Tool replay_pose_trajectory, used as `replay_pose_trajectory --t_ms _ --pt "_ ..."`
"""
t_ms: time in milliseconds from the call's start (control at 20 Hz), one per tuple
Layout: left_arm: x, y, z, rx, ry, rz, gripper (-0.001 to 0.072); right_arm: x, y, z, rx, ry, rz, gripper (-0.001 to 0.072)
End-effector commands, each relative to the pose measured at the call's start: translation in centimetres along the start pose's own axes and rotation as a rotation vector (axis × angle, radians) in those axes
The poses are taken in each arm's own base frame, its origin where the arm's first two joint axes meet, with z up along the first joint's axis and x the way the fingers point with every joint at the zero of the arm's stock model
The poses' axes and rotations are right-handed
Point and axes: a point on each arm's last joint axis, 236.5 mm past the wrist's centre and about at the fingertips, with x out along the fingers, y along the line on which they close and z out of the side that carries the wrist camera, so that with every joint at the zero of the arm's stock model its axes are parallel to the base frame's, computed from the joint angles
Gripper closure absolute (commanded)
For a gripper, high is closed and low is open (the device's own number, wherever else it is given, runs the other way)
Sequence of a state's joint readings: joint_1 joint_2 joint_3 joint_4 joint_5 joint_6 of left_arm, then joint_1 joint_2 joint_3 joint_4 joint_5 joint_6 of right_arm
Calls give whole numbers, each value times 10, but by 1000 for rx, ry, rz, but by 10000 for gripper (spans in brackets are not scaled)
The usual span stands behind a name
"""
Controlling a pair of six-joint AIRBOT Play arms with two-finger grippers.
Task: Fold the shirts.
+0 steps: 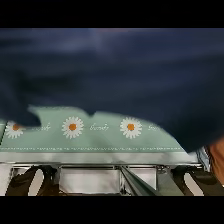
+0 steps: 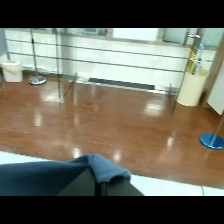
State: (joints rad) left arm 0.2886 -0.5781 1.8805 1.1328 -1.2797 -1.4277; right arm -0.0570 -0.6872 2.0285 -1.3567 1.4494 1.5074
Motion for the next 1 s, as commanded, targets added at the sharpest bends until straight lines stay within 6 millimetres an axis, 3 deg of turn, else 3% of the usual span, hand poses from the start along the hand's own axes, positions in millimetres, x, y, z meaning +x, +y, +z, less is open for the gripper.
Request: replay_pose_trajectory --t_ms 0,100,200,300,500,650,950 --pt "-47 25 -12 20 31 86 692 -25 -9 -34 22 117 -60 690" --pt "-37 33 -38 15 135 85 692 -12 -9 -68 55 251 -49 690" --pt "-12 38 -73 3 250 84 691 13 -2 -106 84 388 1 689" --pt "24 42 -131 -36 421 77 691 45 5 -143 123 488 54 690" --pt "109 51 -259 -94 694 60 691 133 -6 -238 230 626 58 690" --pt "174 54 -342 -168 836 50 691 203 -16 -310 297 740 48 689" --pt "306 63 -462 -342 973 79 691 341 -42 -402 347 868 36 690"
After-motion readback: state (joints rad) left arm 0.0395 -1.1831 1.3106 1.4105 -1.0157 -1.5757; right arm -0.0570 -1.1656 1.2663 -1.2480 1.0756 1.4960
